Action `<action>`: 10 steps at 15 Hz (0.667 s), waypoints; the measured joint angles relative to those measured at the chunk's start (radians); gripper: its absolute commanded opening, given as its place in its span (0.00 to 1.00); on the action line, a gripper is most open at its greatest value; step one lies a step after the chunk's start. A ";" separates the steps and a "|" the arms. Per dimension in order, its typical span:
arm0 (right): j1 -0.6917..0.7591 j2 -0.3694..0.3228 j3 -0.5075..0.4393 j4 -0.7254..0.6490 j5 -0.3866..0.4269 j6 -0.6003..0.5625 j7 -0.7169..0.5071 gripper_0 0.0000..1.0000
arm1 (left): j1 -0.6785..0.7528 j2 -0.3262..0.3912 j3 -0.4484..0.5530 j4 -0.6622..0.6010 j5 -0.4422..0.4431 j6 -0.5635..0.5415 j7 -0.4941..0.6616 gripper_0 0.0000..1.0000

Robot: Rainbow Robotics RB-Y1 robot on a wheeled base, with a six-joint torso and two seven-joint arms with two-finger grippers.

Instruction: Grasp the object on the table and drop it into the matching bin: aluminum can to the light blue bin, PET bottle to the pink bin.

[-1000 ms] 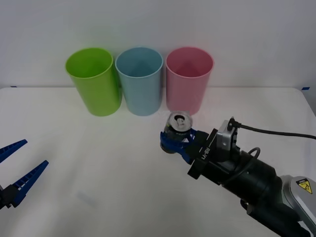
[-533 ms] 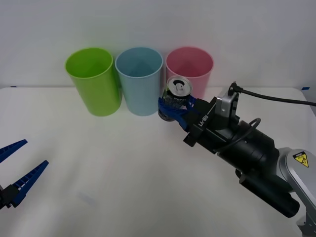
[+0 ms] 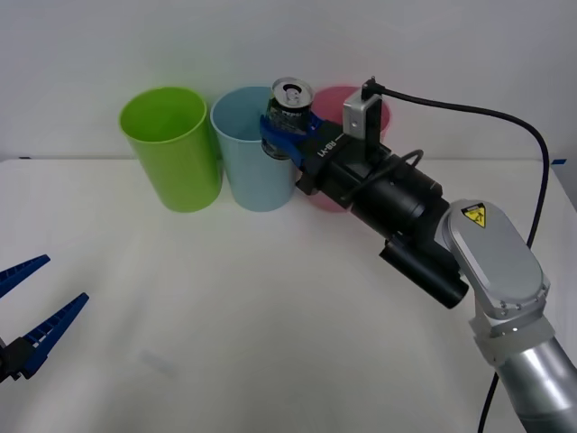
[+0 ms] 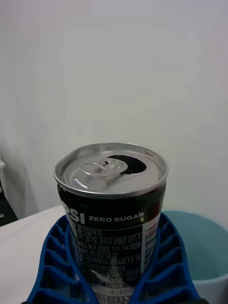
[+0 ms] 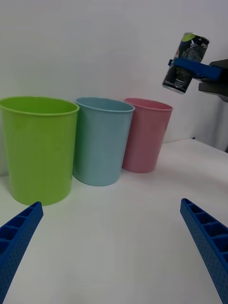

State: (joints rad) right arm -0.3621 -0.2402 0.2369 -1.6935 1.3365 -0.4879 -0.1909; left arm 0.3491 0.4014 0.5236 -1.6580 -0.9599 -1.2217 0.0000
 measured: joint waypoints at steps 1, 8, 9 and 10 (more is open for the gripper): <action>-0.037 0.027 -0.012 0.048 0.020 0.000 -0.001 0.00 | 0.000 0.000 0.000 0.000 0.000 0.000 0.000 1.00; -0.251 0.166 -0.066 0.329 0.123 0.091 0.009 0.00 | 0.000 0.000 0.000 0.000 0.000 0.000 0.000 1.00; -0.279 0.184 -0.070 0.368 0.129 0.117 0.013 0.00 | 0.000 0.000 0.000 0.000 0.000 0.000 0.000 1.00; -0.310 0.200 -0.074 0.408 0.136 0.142 0.017 0.00 | 0.000 0.000 0.000 0.000 0.000 0.000 0.000 1.00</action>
State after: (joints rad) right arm -0.6717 -0.0398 0.1629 -1.2860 1.4722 -0.3463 -0.1739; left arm 0.3491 0.4014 0.5236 -1.6581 -0.9599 -1.2217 0.0000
